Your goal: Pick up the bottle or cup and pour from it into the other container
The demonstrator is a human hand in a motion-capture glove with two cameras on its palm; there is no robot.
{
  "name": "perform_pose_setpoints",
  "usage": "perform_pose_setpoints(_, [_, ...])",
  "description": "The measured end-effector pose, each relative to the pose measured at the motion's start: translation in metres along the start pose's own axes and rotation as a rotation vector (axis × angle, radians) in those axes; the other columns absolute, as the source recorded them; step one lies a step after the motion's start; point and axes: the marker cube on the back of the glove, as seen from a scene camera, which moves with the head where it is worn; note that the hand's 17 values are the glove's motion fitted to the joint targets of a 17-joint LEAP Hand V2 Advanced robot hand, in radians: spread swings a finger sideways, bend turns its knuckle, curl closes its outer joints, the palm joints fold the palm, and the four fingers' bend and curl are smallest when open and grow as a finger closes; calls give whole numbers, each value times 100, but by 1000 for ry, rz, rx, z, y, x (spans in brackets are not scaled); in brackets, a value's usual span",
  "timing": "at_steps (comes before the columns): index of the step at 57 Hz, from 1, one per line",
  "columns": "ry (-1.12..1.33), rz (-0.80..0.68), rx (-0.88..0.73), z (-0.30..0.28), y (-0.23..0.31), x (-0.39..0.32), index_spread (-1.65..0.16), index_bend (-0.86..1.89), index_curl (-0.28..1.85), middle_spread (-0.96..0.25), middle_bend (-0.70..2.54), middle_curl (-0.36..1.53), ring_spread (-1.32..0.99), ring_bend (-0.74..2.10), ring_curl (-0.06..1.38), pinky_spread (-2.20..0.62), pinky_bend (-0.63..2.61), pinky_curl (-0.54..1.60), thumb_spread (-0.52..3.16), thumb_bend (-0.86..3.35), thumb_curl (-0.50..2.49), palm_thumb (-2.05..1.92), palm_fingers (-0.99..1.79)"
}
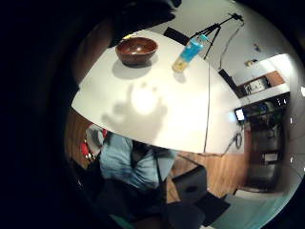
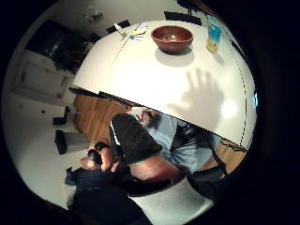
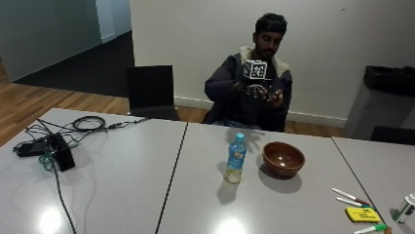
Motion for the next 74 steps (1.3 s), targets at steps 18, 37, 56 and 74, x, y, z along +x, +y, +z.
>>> perform_pose_setpoints(18, [33,29,28,8,-48,61,-39,14,22,5,28,23,20,20,16,30,36,16,96,-2,23,22,32])
perform_pose_setpoints(37, [-45,268,92,83,-147,182,-35,14,21,13,26,28,23,18,18,32,50,23,92,-3,30,23,12])
perform_pose_setpoints(56, [-697,307,212,145,-237,211,-31,15,23,16,27,31,24,21,20,33,53,24,87,-2,34,30,12])
perform_pose_setpoints(74, [-1252,317,321,202,-309,201,-30,14,26,1,28,33,18,34,26,30,53,25,79,-1,40,63,49])
